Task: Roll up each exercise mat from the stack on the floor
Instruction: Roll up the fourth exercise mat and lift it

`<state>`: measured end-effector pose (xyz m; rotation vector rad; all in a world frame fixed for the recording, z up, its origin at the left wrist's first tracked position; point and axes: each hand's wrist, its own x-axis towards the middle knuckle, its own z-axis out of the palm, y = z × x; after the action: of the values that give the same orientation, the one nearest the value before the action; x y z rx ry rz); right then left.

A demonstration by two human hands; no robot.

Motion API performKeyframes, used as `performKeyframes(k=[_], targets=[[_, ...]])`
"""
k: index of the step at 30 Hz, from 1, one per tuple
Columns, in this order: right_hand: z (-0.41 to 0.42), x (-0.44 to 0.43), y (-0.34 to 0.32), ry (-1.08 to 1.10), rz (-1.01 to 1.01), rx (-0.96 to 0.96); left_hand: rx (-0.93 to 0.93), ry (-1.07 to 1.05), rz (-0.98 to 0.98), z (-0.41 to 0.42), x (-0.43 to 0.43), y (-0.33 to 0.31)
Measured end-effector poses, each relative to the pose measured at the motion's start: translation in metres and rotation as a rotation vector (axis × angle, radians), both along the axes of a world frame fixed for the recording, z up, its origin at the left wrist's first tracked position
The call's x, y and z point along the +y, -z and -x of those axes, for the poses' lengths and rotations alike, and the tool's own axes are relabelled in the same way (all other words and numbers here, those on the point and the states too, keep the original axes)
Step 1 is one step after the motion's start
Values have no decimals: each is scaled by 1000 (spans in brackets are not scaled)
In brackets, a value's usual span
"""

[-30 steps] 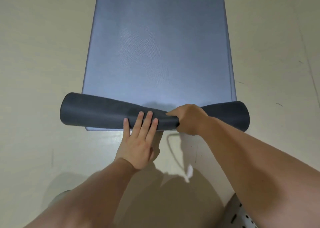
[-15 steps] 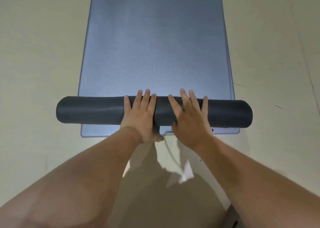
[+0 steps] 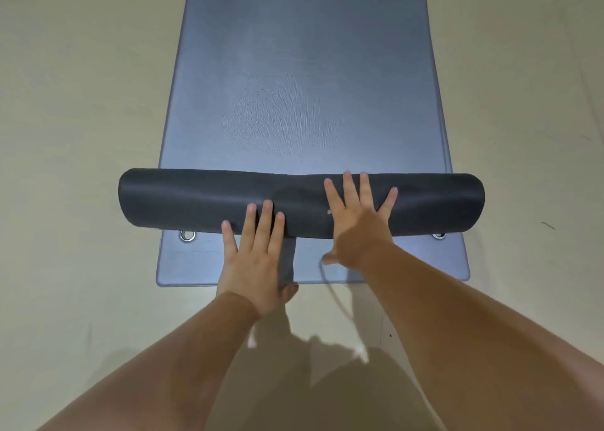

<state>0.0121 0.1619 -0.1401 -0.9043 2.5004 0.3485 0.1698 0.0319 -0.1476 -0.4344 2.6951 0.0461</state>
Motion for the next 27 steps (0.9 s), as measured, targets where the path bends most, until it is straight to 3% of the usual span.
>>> performKeyframes(k=[4, 8, 11, 20, 27], targets=[[19, -13, -1, 34, 5, -19, -29, -62, -60, 29, -5, 2], [9, 0, 0, -55, 133, 160, -34, -70, -71, 48, -16, 1], [7, 5, 5, -97, 40, 163, -18, -69, -88, 58, -23, 1], [40, -11, -14, -32, 17, -46, 67, -71, -16, 59, -17, -19], [-1, 17, -33, -2, 77, -169, 220, 67, -13, -4, 5, -20]])
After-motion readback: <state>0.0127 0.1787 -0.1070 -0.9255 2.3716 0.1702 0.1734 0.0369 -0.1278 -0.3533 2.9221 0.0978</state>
